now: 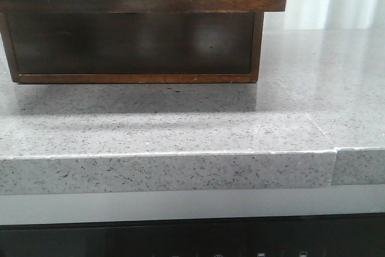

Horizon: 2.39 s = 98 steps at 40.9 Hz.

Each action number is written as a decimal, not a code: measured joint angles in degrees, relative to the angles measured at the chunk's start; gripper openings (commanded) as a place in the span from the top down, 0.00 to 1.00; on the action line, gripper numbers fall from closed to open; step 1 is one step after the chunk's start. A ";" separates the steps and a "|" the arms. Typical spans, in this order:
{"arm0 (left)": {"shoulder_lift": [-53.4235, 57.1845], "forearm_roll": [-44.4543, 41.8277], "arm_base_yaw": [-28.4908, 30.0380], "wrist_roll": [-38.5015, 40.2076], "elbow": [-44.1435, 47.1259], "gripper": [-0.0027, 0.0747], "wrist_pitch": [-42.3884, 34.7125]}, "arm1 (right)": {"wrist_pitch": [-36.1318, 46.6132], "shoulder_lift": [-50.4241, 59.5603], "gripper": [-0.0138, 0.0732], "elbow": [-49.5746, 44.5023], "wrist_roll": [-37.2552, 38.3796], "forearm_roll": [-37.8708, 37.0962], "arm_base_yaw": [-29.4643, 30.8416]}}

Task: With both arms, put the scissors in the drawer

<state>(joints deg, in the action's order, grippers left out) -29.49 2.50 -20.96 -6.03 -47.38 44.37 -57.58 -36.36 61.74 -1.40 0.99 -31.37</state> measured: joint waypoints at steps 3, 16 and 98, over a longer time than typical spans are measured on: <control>0.00 0.09 0.00 0.00 0.00 0.51 0.00 | 0.00 0.00 0.85 0.00 0.00 0.00 0.00; 0.00 0.22 0.00 0.00 0.00 0.99 0.00 | 1.01 0.00 0.92 -0.09 0.00 0.00 0.00; 29.68 2.92 18.67 0.00 47.66 0.99 -41.54 | 1.51 0.00 0.92 -0.22 0.13 -0.07 0.00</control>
<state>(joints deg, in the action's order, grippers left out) 0.19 5.43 -2.29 -6.03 0.27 2.83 -56.07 -36.36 61.52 -1.27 0.92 -31.37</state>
